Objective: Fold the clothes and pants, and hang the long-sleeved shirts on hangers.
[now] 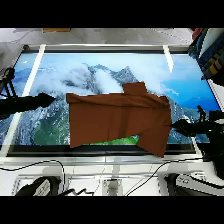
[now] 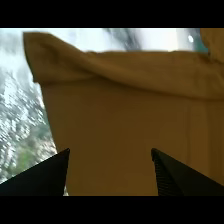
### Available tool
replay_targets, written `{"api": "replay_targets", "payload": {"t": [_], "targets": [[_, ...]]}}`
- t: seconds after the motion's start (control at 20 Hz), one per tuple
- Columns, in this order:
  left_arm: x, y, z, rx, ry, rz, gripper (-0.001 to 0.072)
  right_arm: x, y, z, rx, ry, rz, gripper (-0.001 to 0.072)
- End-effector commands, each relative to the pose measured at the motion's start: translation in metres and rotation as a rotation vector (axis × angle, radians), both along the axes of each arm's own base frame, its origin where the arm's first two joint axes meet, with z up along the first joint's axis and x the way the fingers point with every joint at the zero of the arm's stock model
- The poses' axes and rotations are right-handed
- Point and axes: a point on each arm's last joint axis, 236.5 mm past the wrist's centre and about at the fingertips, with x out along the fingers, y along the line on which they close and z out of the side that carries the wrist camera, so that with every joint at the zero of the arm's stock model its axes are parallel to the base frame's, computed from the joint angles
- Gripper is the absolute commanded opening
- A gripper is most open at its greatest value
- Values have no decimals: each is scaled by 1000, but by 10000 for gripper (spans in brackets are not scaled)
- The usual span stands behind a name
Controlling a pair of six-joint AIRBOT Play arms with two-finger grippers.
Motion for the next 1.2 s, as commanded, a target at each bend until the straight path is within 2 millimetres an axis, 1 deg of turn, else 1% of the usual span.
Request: {"api": "replay_targets", "payload": {"t": [0.0, 0.05, 0.2, 0.3, 0.35, 0.4, 0.55, 0.65, 0.7, 0.75, 0.85, 0.9, 1.0, 1.15], "targets": [[-9, -6, -4, -12, 36, -30, 556, 13, -15, -14, -46, -26, -86, 478], [-9, -6, -4, -12, 37, -30, 556, 12, -14, -20, -38, -13, -84, 436], [-11, -6, -5, -13, 42, -32, 555, 12, -10, -37, 10, 24, -60, 436], [-14, -3, -15, 8, 65, -32, 555, 17, 4, -38, 87, 3, -17, 425], [-19, 2, -25, 31, 91, -29, 555, 21, 10, -37, 125, -12, -15, 384], [-24, 7, -38, 49, 130, -14, 555, 22, 14, -37, 148, -20, -12, 379], [-51, 18, -83, 86, 273, 25, 555, 10, 23, -38, 169, 0, 57, 325], [-71, 16, -112, 87, 351, 17, 555, 4, 25, -38, 169, 10, 89, 305], [-81, 14, -126, 79, 386, 16, 555, 4, 25, -38, 167, 5, 93, 304], [-89, 11, -136, 71, 413, 15, 555, 6, 25, -38, 165, -2, 93, 283], [-106, 6, -153, 49, 472, 17, 554, 7, 25, -37, 168, -7, 86, 60], [-112, 4, -159, 38, 496, 22, 555, 7, 25, -37, 168, -6, 87, 12], [-125, -2, -169, 14, 543, 23, 554, 7, 25, -36, 169, -7, 87, 12], [-147, -11, -182, -8, 611, -2, 533, 7, 25, -37, 169, -6, 87, 12]]}}
